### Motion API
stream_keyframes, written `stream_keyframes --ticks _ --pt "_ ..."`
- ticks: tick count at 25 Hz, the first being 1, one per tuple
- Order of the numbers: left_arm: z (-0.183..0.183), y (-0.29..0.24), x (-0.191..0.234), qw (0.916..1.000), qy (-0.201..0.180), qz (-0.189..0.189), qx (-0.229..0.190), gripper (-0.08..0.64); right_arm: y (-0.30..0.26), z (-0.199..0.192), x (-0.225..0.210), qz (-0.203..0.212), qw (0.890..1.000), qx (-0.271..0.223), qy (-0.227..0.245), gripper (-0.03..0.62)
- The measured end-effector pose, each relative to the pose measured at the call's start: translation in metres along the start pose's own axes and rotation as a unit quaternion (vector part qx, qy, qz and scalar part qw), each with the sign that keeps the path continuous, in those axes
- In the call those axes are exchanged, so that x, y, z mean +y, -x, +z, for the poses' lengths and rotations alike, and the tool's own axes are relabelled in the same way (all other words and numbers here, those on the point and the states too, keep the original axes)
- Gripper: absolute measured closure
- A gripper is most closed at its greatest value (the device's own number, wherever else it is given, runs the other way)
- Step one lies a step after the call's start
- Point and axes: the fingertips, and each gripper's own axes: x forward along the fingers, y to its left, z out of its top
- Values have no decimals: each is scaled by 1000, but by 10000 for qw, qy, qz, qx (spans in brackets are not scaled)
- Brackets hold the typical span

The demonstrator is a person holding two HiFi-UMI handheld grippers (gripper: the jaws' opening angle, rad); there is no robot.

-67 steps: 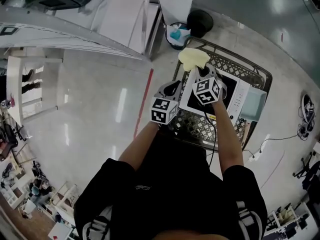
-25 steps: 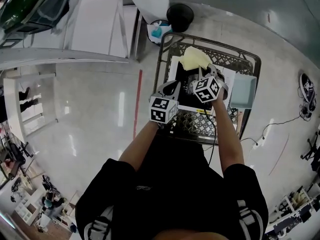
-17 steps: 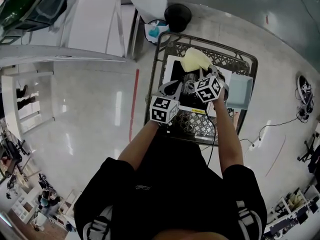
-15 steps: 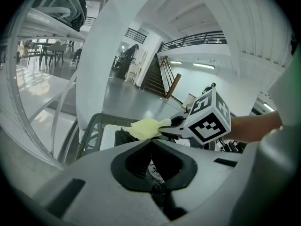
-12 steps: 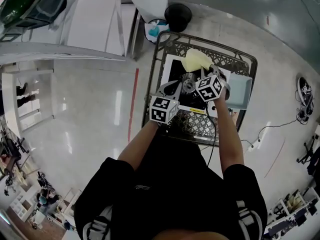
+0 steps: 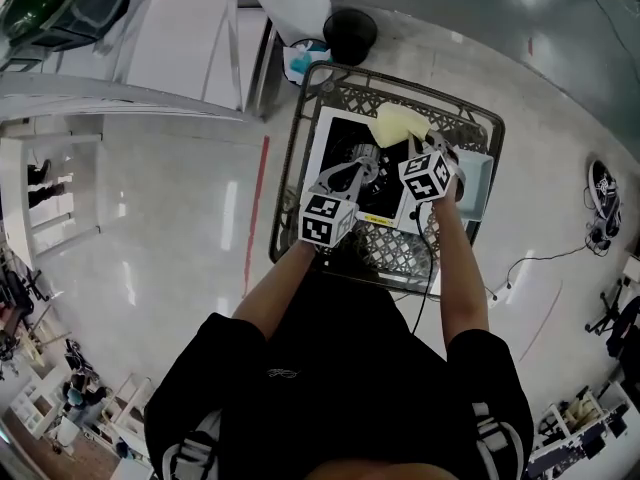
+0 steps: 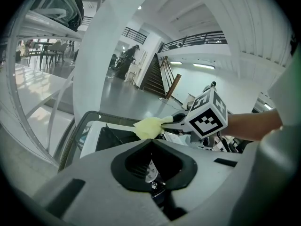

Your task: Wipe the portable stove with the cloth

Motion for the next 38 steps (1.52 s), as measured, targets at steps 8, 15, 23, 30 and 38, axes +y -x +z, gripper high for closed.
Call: stream_keyframes --ticks 8,15,23,30,38 --pt "-7 -11 -22 10000 -2 35 51 543 7 -30 -12 -5 9999 98 33 569" --pt "-10 -22 -46 9999 -99 120 36 543 13 -53 -20 44 10000 13 -54 569" --pt "-27 -21 -81 9996 -104 153 232 543 21 -86 -31 -112 9999 -13 -81 569" --pt "-33 -32 -107 9980 -412 -86 474 543 37 -122 -44 -424 9977 39 -522 569" --pt "-3 -30 -136 9960 -805 -340 172 543 74 -128 -65 -979 9910 -200 -889 569"
